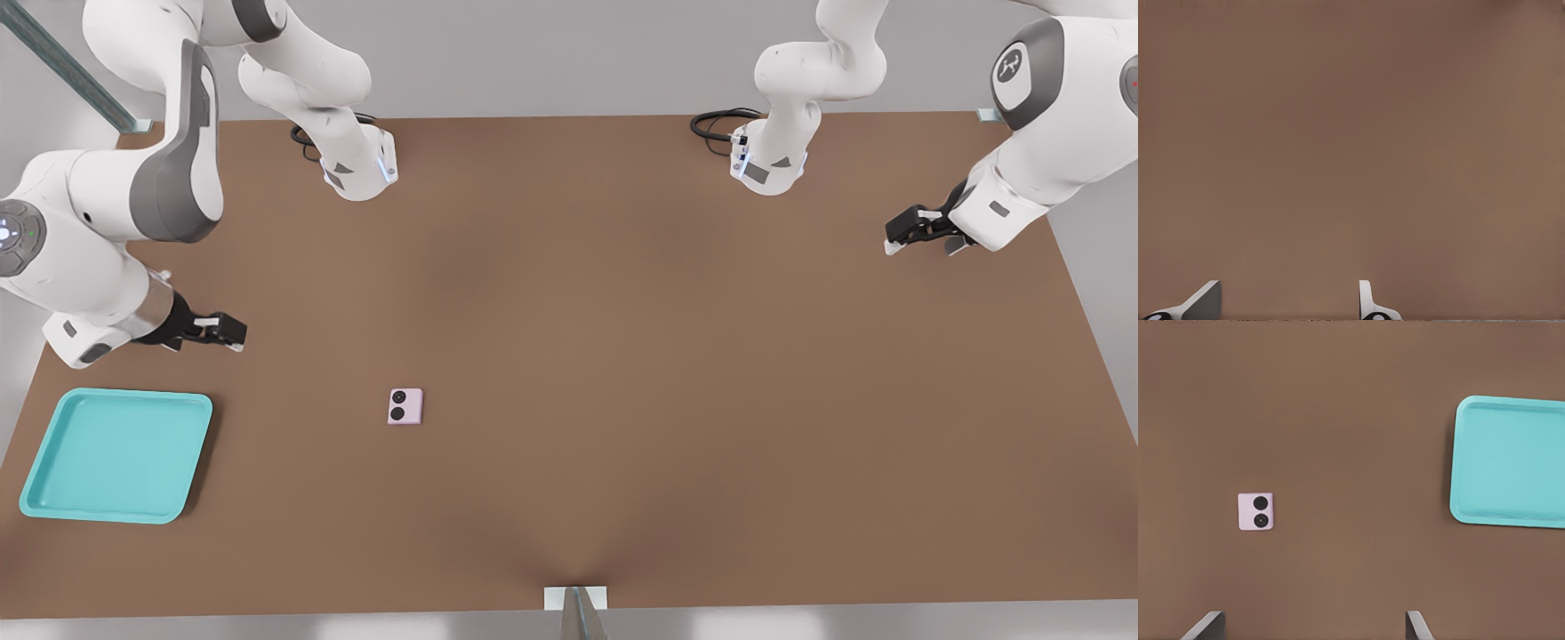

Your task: Keep left arm still and place phone on the tray with right arm

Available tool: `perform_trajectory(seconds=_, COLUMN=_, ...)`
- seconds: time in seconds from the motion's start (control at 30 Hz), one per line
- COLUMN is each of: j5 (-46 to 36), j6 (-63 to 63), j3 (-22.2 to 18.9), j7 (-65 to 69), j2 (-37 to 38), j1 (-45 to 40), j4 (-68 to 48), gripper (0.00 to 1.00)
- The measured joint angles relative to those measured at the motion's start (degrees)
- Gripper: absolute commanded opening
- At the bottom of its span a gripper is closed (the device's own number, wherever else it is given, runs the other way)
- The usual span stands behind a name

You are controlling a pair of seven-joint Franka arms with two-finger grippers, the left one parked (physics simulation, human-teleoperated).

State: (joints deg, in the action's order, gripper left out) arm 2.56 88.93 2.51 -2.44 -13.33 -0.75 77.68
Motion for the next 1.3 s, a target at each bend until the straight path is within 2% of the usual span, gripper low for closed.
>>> perform_trajectory(seconds=0.1, j5=-0.4, j6=0.7, j3=0.2, j7=-0.2, j2=-0.3, j1=-0.1, j4=0.2, gripper=1.0)
perform_trajectory(seconds=0.2, j5=-0.6, j6=1.3, j3=2.3, j7=-0.4, j2=-2.7, j1=0.2, j4=0.1, gripper=1.0)
perform_trajectory(seconds=0.33, j5=-0.5, j6=4.8, j3=3.1, j7=-1.5, j2=-8.4, j1=6.4, j4=0.5, gripper=1.0)
perform_trajectory(seconds=0.47, j5=-0.4, j6=10.7, j3=3.1, j7=-4.4, j2=-13.8, j1=11.1, j4=3.5, gripper=1.0)
perform_trajectory(seconds=0.7, j5=0.5, j6=25.2, j3=3.1, j7=-12.0, j2=-18.7, j1=14.6, j4=13.2, gripper=1.0)
perform_trajectory(seconds=0.93, j5=1.1, j6=38.3, j3=3.1, j7=-17.4, j2=-18.1, j1=12.1, j4=22.6, gripper=1.0)
perform_trajectory(seconds=1.3, j5=1.4, j6=48.8, j3=3.0, j7=-20.8, j2=-22.8, j1=10.5, j4=22.7, gripper=1.0)
